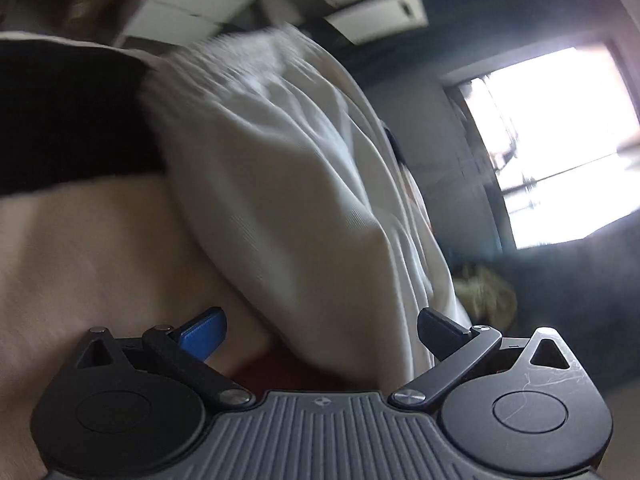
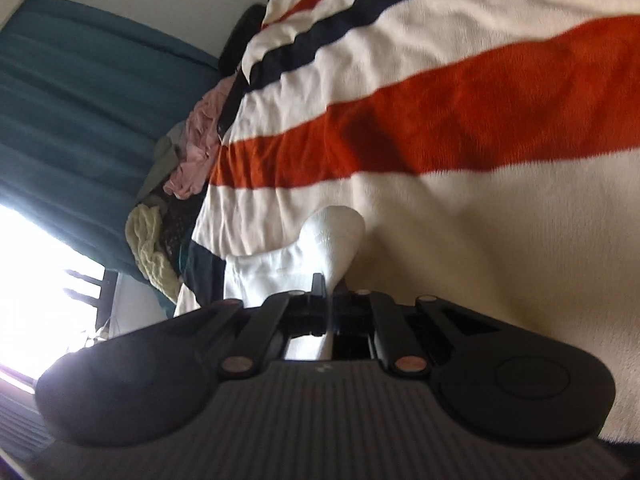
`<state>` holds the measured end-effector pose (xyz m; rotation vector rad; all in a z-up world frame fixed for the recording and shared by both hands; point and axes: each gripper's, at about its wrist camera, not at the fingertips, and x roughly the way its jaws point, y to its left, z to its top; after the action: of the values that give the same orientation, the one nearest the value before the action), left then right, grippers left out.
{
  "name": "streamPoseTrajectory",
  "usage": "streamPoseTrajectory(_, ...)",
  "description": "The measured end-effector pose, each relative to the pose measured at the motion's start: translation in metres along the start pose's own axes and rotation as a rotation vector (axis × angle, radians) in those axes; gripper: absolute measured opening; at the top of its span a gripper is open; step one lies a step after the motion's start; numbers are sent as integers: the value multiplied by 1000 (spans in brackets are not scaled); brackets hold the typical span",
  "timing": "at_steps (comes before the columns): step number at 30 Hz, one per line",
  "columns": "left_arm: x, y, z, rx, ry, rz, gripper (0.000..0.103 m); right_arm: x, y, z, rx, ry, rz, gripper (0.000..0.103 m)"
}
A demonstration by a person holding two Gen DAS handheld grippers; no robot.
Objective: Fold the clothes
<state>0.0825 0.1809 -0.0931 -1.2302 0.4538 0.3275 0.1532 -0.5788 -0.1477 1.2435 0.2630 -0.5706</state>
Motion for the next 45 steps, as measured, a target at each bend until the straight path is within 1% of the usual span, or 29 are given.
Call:
streamPoseTrajectory(1,1,4,8,-36,-25,5,98,-2,1,1,-6,-16,-3,5)
streamPoseTrajectory(2,3,7,15,-57,-36,19,93,-4,2,3,-14,-33,-7,5)
streamPoseTrajectory(3,5,8,22,-73,-43,37,81,-6,3,4,-17,-50,-7,5)
streamPoseTrajectory(5,10,12,34,-98,-45,69,58,-11,5,8,-33,-79,-12,5)
streamPoseTrajectory(6,11,14,38,-100,-38,74,49,-13,6,9,-46,-92,-16,5)
streamPoseTrajectory(7,13,16,41,-101,-32,75,43,-15,8,11,-60,-103,-23,5)
streamPoseTrajectory(9,9,17,48,-90,-28,55,15,-20,10,13,-78,-114,-30,5)
streamPoseTrajectory(11,-3,11,58,-68,-32,19,9,-24,15,14,-120,-120,-22,5)
streamPoseTrajectory(12,-11,9,65,-56,-36,11,9,-27,20,15,-156,-129,-16,5)
streamPoseTrajectory(14,-31,5,79,-31,-46,2,9,-36,28,15,-217,-152,-1,5)
streamPoseTrajectory(16,-50,2,93,-5,-55,-7,9,-49,33,14,-247,-180,-6,5)
streamPoseTrajectory(19,-79,-4,115,32,-70,-21,8,-68,33,12,-263,-215,-66,5)
streamPoseTrajectory(21,-87,-3,117,79,-47,24,8,-77,29,11,-271,-213,-143,5)
streamPoseTrajectory(23,-90,7,117,128,-20,103,8,-79,24,12,-299,-195,-240,5)
streamPoseTrajectory(25,-88,18,117,161,12,185,7,-74,14,13,-293,-133,-320,6)
streamPoseTrajectory(26,-87,22,115,164,22,204,8,-72,8,14,-280,-99,-354,6)
streamPoseTrajectory(28,-87,28,112,175,31,222,10,-73,-2,16,-237,-61,-384,12)
streamPoseTrajectory(29,-89,27,111,190,33,227,13,-77,-3,17,-220,-63,-378,12)
streamPoseTrajectory(30,-91,27,111,204,35,232,18,-81,-2,17,-222,-69,-373,13)
streamPoseTrajectory(32,-93,20,109,260,29,270,24,-88,5,14,-261,-96,-390,22)
streamPoseTrajectory(33,-93,16,108,292,20,294,31,-93,10,12,-288,-121,-407,28)
streamPoseTrajectory(34,-97,12,108,320,-9,311,35,-97,14,10,-311,-144,-414,41)
streamPoseTrajectory(35,-103,8,107,347,-45,324,48,-101,18,9,-328,-161,-398,51)
streamPoseTrajectory(36,-110,4,107,373,-81,336,61,-105,22,7,-346,-171,-365,73)
streamPoseTrajectory(37,-115,-2,104,408,-107,330,66,-109,27,5,-370,-184,-334,77)
streamPoseTrajectory(38,-121,-8,101,446,-129,317,74,-115,35,2,-411,-203,-306,76)
streamPoseTrajectory(39,-126,-15,97,484,-151,304,79,-121,45,-4,-465,-224,-278,76)
streamPoseTrajectory(43,-135,-41,83,591,-194,228,86,-141,83,-39,-679,-249,-133,76)
streamPoseTrajectory(45,-129,-58,70,627,-194,184,92,-151,97,-60,-737,-232,-58,76)
